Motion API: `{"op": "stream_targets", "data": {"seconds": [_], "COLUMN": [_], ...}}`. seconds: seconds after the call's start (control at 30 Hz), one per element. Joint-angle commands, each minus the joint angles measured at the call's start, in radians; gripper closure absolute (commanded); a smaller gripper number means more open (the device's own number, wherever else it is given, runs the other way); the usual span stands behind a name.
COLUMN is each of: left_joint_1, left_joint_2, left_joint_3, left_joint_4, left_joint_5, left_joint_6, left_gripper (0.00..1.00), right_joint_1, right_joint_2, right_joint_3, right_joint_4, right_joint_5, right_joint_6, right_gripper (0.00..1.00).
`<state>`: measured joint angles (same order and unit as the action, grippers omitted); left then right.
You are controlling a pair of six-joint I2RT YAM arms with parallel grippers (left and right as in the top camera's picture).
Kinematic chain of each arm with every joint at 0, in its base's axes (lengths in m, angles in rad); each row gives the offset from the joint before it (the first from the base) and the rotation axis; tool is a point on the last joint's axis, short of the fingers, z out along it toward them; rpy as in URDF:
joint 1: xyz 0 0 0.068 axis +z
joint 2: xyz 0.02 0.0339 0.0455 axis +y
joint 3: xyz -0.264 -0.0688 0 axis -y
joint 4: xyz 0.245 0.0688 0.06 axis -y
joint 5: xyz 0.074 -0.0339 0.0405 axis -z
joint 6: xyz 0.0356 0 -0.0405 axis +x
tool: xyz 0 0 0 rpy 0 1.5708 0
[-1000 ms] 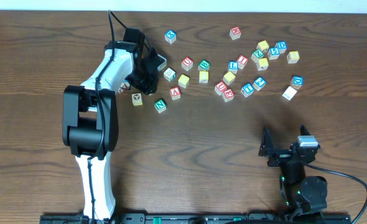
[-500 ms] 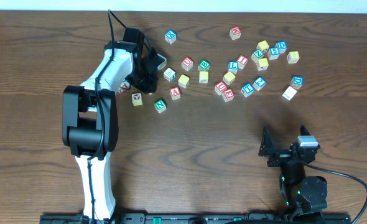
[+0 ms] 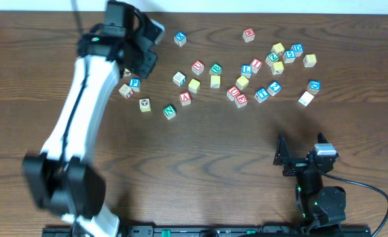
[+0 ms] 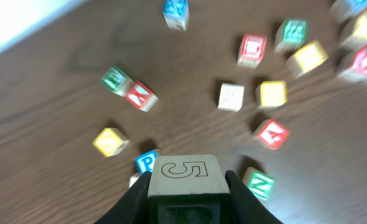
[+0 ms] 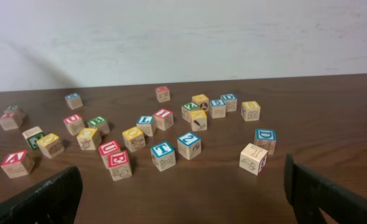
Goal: Spell out ROBOT
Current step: 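Lift the R block and carry it toward the open front area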
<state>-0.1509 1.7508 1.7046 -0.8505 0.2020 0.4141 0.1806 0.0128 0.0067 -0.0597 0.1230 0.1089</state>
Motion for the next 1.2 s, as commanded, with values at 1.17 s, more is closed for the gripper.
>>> {"op": "stream_targets", "data": {"seconds": [1.17], "left_joint_1": [-0.344], "left_joint_2": [-0.23], "left_joint_3": [-0.731], "left_joint_4": [0.208], "left_joint_5": [-0.173], "left_joint_6": [-0.835], "left_gripper": [0.92], "right_joint_1": [-0.005], "right_joint_2": [0.0], "right_joint_3": [-0.002], "right_joint_4": [-0.004], "right_joint_5": [-0.002], "right_joint_6": [-0.013], "right_gripper": [0.01]}}
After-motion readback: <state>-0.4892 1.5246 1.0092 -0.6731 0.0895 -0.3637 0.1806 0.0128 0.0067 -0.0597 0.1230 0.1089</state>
